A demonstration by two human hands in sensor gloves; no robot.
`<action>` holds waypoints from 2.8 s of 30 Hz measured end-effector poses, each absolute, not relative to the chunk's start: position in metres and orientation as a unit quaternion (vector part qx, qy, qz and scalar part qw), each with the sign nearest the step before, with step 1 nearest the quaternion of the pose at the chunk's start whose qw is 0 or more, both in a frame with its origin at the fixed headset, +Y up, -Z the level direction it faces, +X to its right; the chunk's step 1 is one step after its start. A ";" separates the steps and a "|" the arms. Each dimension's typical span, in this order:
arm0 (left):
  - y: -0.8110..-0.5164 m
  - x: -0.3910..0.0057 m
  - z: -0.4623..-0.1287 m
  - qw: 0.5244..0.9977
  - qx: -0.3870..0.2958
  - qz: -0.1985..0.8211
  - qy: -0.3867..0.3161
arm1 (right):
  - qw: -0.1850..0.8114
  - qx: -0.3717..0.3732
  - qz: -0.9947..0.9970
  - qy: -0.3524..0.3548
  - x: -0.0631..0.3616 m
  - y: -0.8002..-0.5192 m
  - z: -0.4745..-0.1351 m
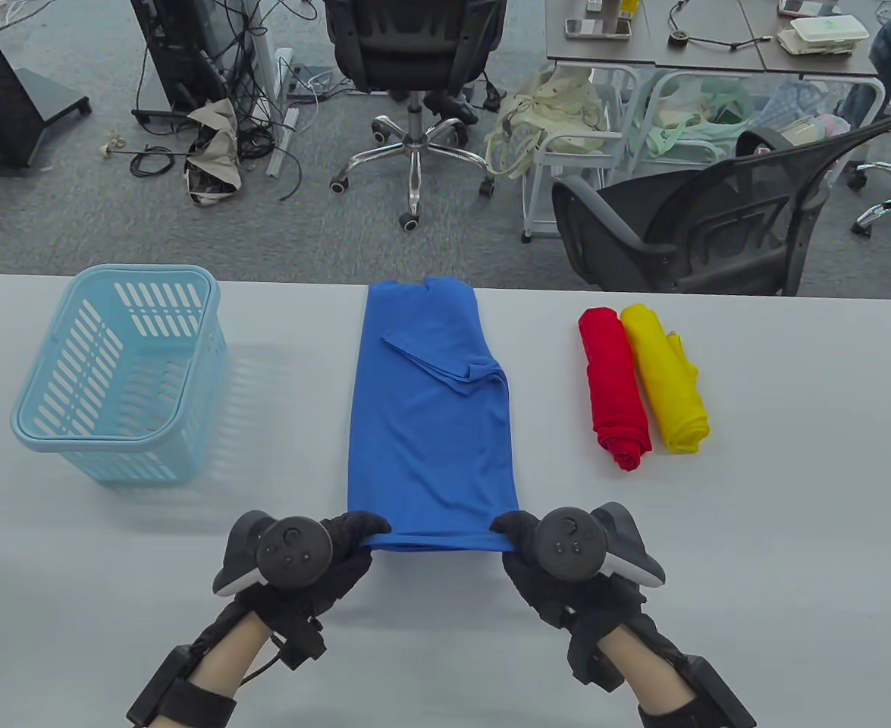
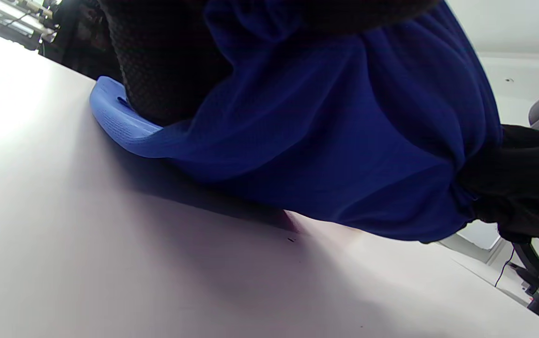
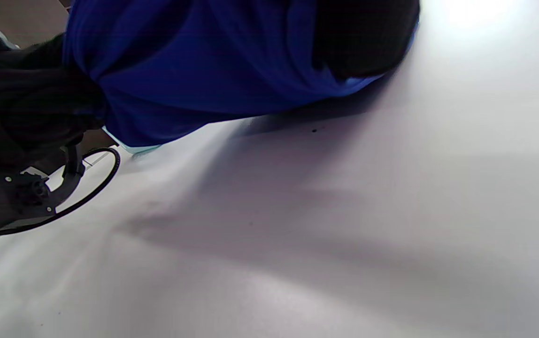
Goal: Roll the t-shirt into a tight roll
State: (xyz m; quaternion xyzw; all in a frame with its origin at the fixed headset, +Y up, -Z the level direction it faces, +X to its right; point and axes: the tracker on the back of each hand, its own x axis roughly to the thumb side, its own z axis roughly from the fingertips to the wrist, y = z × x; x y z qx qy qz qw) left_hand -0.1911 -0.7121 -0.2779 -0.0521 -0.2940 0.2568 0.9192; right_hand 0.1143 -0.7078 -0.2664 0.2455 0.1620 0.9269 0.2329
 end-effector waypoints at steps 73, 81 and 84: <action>-0.742 -0.160 -0.274 0.942 -0.209 -0.085 -0.248 | -0.039 0.224 0.943 0.243 0.084 -0.738 -0.263; -0.752 -0.174 -0.262 0.952 -0.171 -0.108 -0.229 | -0.067 0.205 0.967 0.136 0.097 -0.740 -0.250; -0.758 -0.167 -0.263 0.950 -0.143 -0.119 -0.252 | -0.078 0.204 0.966 0.141 0.095 -0.739 -0.254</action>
